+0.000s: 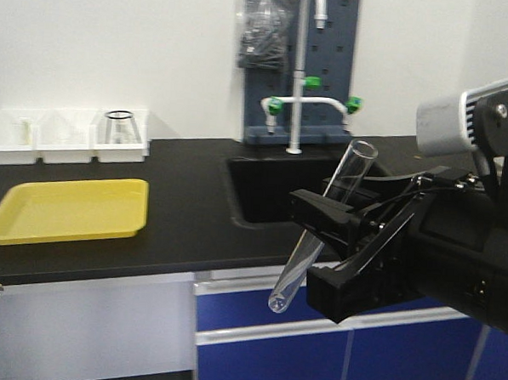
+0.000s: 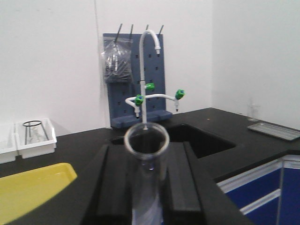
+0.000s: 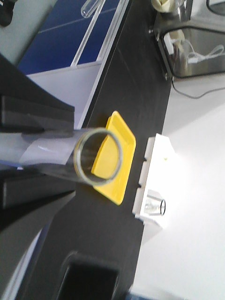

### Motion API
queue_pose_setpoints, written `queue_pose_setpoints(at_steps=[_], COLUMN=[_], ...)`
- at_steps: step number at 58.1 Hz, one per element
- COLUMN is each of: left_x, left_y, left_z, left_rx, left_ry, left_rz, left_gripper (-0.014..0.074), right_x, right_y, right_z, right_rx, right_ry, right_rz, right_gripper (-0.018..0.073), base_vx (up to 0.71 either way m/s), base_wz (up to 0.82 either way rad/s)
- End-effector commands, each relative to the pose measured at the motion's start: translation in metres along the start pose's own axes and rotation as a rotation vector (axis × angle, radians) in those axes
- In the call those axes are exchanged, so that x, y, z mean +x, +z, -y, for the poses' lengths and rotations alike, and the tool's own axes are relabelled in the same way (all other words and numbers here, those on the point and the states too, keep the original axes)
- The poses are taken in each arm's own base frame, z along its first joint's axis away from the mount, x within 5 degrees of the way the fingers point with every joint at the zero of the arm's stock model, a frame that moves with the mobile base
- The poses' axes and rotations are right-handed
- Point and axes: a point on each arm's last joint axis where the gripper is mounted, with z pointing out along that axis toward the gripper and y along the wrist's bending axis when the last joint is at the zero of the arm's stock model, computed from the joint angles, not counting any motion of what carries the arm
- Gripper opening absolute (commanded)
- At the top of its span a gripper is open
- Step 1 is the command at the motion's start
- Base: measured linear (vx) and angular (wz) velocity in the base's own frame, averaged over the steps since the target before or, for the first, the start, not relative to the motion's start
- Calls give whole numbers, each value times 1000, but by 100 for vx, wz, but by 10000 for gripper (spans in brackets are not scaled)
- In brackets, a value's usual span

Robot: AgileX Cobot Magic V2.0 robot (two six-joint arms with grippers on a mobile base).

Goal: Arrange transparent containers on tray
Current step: 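Hold both test tubes while the base drives to the yellow tray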

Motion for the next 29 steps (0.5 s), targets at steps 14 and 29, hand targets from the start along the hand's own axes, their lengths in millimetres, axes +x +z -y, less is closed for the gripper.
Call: queue_pose_setpoints(at_steps=[14, 29], left_x=[-19, -19], left_y=[-1, -1], left_z=[2, 2], left_rx=[10, 10], left_ry=[-8, -8], left_rz=[117, 117], left_gripper=[83, 83], right_x=[-23, -23], right_y=[-10, -10], right_z=[1, 1], right_rx=[5, 5], right_ry=[-20, -20], right_rz=[141, 141], right_gripper=[-11, -11], base_vx=[28, 30], base_wz=[48, 43])
